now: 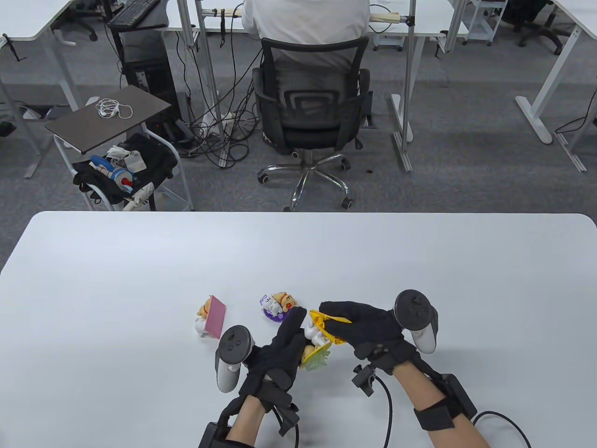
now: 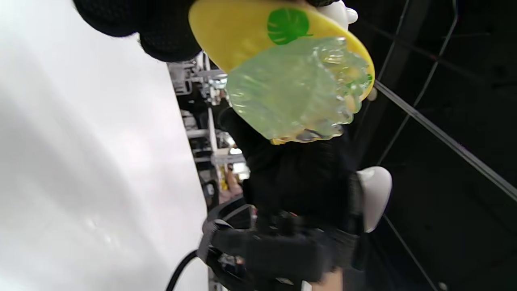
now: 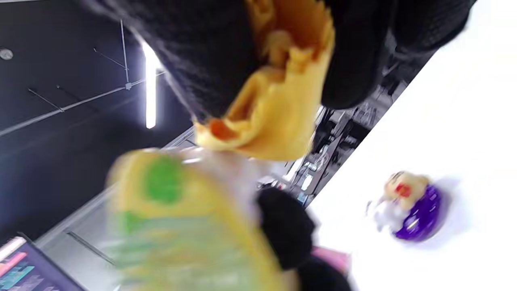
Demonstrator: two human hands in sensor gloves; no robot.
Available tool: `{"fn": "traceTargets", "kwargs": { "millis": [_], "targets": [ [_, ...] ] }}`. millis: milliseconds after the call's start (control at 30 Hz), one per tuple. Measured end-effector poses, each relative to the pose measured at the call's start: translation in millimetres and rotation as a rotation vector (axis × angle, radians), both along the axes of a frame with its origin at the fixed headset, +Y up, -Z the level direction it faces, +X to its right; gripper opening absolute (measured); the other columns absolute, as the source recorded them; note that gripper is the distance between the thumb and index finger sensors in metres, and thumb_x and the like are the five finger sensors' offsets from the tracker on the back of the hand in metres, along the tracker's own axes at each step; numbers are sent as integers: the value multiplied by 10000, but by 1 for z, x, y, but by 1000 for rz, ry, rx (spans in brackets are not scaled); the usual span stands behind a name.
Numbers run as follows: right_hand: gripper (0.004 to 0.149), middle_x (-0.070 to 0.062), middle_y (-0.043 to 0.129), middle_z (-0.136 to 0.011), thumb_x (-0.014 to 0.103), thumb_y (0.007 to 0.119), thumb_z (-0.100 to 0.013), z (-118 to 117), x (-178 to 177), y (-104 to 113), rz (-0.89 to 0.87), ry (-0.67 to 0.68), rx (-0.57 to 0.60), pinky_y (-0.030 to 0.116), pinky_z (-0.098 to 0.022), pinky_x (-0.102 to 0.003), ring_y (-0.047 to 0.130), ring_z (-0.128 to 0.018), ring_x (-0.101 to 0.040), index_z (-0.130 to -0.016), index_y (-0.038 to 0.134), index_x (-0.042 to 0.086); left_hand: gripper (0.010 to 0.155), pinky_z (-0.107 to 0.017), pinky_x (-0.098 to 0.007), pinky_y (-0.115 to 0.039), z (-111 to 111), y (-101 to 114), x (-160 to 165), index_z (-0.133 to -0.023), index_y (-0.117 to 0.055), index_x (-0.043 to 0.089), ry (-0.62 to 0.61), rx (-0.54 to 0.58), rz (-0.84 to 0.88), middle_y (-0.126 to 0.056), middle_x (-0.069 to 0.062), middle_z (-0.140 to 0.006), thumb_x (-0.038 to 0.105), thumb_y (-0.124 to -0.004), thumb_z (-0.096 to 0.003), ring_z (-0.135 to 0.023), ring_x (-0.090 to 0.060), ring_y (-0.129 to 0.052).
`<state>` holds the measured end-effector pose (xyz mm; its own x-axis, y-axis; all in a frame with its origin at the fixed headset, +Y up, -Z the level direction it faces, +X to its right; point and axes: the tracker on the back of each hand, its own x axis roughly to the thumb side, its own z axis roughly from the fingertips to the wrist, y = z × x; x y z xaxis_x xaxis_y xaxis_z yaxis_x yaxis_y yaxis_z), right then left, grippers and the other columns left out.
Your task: Dust the small ornaments
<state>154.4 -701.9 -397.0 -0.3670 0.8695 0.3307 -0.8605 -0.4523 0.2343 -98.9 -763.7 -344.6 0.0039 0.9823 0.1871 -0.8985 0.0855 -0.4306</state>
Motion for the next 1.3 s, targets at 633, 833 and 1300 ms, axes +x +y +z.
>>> {"fn": "traceTargets", "kwargs": {
  "millis": [633, 833, 1300],
  "targets": [
    [475, -98, 924, -748, 349, 918, -451, 19, -2, 7, -168, 83, 11, 802, -501, -528, 994, -586, -305, -898, 867, 198, 589, -568, -518, -723, -3, -4, 7, -1106, -252, 335, -171, -89, 272, -799, 15, -958, 387, -553, -603, -715, -290, -848],
    [473, -96, 919, -753, 342, 924, -446, 26, -4, 8, -8, 11, 107, 779, -518, -542, 965, -621, -311, -894, 866, 202, 592, -574, -496, -729, -1, 0, 2, -1109, -205, 332, -197, -101, 447, -777, 15, -971, 404, -532, -622, -715, -267, -850],
    [500, -140, 789, -830, 295, 856, -485, 32, -31, -11, -117, -43, -24, 791, -550, -595, 924, -741, -455, -957, 755, 163, 729, -595, -465, -679, 9, 3, -8, -1093, -79, 256, 106, -100, 8, -301, -183, -1132, 579, -513, -605, -775, -243, -733]
  ]
}}
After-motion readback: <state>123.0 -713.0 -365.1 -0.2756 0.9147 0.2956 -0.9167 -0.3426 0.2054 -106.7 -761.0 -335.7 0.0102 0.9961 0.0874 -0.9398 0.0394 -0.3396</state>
